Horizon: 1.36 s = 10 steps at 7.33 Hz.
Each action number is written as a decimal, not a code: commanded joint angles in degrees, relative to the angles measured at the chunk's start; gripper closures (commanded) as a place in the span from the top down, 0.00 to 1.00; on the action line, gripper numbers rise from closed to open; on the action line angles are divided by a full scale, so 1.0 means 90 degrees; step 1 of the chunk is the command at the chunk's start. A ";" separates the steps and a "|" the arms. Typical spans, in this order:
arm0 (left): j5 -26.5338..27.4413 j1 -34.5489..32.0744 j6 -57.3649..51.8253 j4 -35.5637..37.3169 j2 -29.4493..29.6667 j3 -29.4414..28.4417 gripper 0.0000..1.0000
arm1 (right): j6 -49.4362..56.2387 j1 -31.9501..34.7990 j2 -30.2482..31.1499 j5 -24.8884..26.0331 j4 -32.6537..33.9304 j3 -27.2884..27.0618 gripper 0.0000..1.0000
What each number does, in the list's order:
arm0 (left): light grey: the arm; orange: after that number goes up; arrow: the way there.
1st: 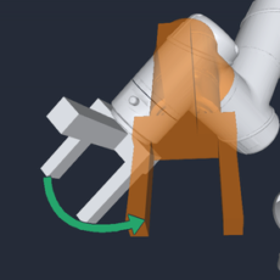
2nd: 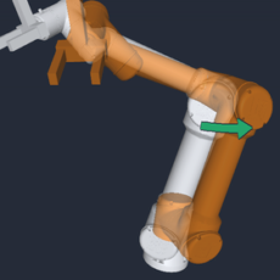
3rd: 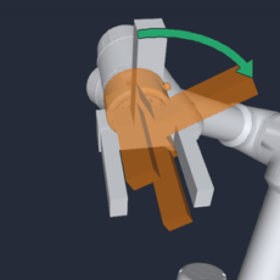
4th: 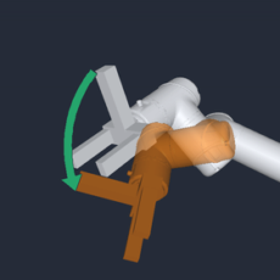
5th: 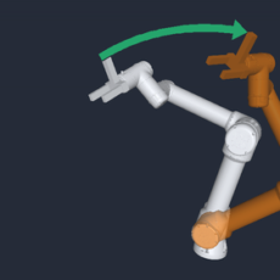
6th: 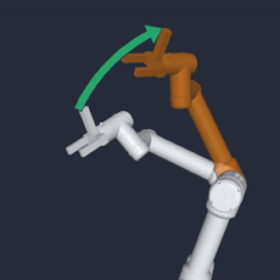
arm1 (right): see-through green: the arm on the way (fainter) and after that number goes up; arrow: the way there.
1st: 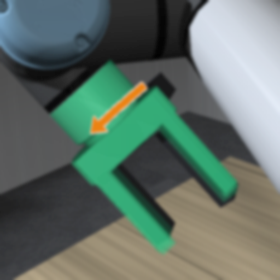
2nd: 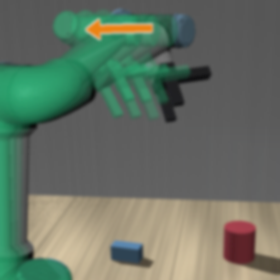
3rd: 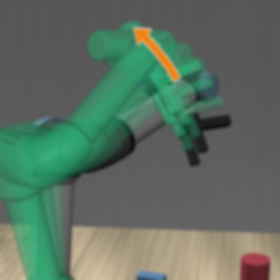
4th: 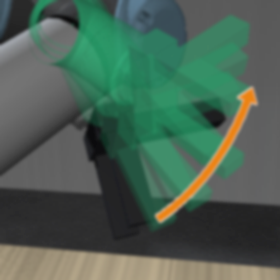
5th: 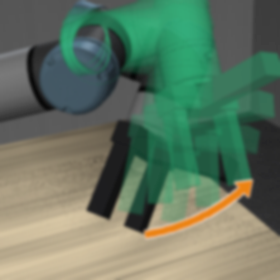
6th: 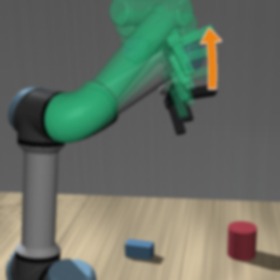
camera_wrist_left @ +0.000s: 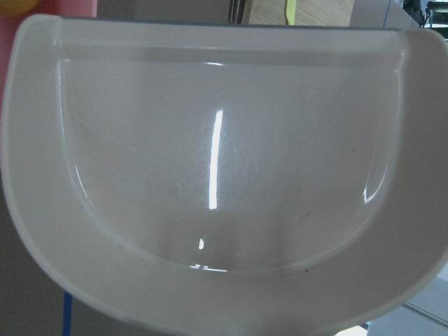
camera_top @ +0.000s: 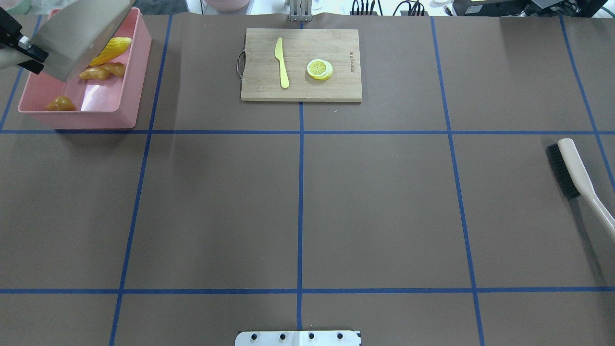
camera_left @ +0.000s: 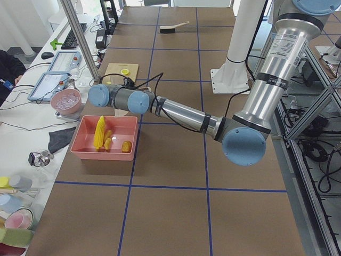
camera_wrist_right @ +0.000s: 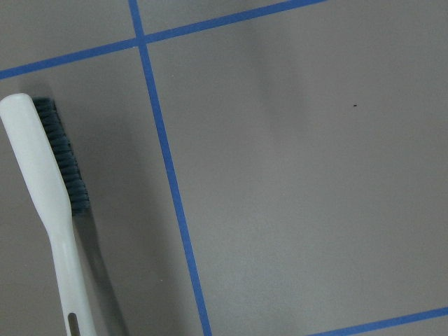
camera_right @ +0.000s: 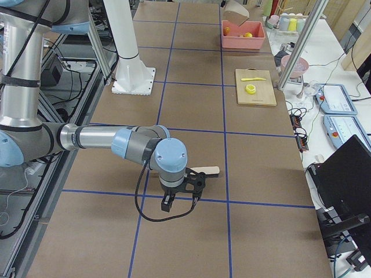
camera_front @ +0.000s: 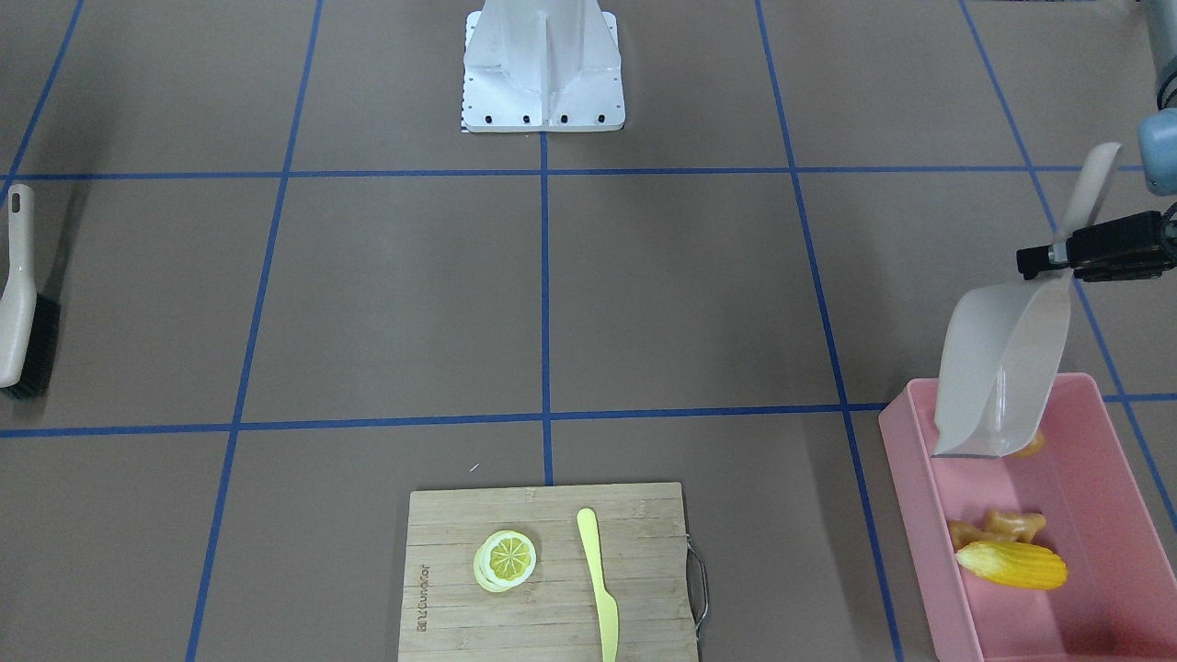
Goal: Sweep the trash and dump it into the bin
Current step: 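Tip the dustpan over the pink bin to dump the vegetables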
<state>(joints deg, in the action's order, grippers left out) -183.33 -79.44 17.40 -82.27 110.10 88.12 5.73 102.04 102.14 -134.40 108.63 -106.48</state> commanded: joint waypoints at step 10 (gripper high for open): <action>0.4210 0.1371 -0.2314 -0.2258 0.0217 0.2142 0.00 | -0.0011 -0.0010 0.0038 0.0012 -0.0058 0.0054 1.00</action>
<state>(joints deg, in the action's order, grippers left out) -154.70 -71.49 -2.42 -95.55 110.85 106.97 5.55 101.99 102.39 -134.19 108.36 -106.05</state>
